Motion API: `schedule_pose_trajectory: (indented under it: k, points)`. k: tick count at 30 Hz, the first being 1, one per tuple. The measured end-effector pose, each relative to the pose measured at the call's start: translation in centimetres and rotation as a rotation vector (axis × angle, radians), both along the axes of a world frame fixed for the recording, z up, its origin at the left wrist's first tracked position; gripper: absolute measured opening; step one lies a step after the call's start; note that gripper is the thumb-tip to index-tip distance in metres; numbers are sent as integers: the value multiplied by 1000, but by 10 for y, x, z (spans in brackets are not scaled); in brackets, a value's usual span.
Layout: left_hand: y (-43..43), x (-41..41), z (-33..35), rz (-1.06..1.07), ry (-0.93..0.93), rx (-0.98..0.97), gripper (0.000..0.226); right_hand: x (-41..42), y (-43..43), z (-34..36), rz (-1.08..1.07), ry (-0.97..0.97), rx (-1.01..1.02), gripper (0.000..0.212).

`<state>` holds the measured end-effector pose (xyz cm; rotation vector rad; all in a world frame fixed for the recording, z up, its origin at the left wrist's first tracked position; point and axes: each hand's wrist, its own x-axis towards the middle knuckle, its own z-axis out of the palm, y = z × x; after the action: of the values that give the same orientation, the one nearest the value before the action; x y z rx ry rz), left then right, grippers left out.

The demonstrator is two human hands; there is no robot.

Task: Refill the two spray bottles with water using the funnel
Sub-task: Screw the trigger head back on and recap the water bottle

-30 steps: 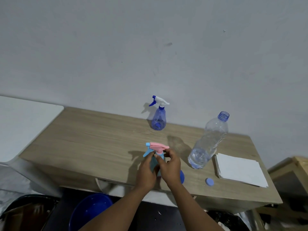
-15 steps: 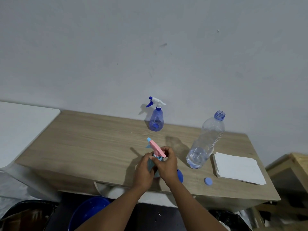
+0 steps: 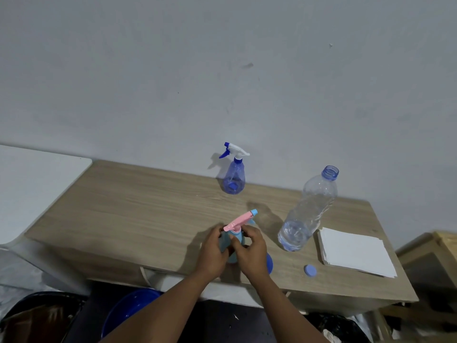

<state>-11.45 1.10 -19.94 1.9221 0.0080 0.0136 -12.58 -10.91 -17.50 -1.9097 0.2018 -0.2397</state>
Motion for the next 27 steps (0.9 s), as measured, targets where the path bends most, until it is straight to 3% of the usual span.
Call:
schedule_pose_trajectory:
  k: [5, 9, 11, 14, 17, 21, 24, 27]
  points:
    - [0, 1, 3, -24, -13, -5, 47, -3, 6, 6, -82, 12, 97, 32]
    - [0, 3, 3, -5, -9, -6, 39, -3, 9, 2, 13, -5, 6, 17]
    - [-1, 4, 6, -5, -34, 14, 34, 2, 15, 4, -40, 1, 12, 16]
    - [-2, 4, 11, 8, -5, -2, 28, 7, 20, 7, -131, 50, 119, 22]
    - [-3, 6, 8, 6, 71, -12, 35, 6, 19, -2, -79, 60, 70, 34]
    - [-3, 4, 17, 43, 54, -104, 32, 11, 19, -3, -65, 66, 49, 22]
    - [-2, 2, 16, 39, 40, -48, 20, 16, 23, 4, -141, 83, 117, 26]
    - [-1, 5, 18, 0, 16, -78, 35, 12, 18, -1, -91, 67, 85, 26]
